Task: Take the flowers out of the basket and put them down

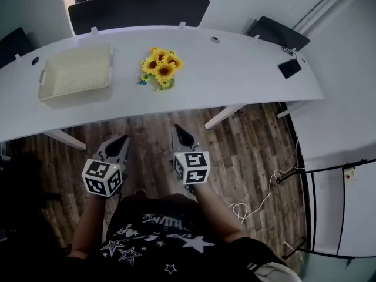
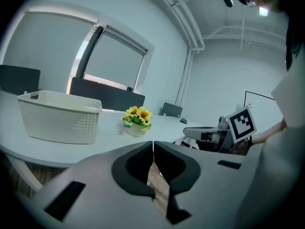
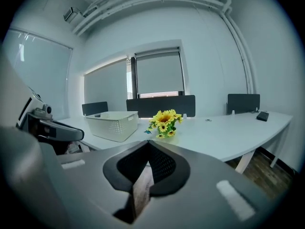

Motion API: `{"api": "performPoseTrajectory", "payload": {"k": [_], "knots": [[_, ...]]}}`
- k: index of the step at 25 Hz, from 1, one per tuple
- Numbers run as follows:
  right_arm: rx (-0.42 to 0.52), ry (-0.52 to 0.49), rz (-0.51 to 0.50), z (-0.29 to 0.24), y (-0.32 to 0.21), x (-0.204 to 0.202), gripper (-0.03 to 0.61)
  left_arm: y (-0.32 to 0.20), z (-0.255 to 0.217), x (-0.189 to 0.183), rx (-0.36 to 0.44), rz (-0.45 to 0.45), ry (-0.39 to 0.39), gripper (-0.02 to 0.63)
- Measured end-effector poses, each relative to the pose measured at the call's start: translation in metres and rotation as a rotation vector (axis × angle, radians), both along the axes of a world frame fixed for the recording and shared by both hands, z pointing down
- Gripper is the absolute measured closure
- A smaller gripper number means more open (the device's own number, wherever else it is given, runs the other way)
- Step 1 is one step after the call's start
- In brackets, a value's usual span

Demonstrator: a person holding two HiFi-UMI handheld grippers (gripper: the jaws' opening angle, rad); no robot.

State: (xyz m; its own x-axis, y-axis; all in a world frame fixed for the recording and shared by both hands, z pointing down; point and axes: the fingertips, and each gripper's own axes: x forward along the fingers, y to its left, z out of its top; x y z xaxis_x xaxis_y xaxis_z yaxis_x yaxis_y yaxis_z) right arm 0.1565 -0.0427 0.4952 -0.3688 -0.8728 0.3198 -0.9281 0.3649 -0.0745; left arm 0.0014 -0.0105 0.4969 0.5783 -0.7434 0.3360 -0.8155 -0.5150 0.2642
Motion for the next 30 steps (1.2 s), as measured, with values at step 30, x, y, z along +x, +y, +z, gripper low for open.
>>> {"api": "performPoseTrajectory", "payload": {"k": [30], "knots": [[0.012, -0.080, -0.291, -0.004, 0.165, 0.123, 0.575, 0.179, -0.013, 0.134, 0.044, -0.237, -0.036, 0.598]]}}
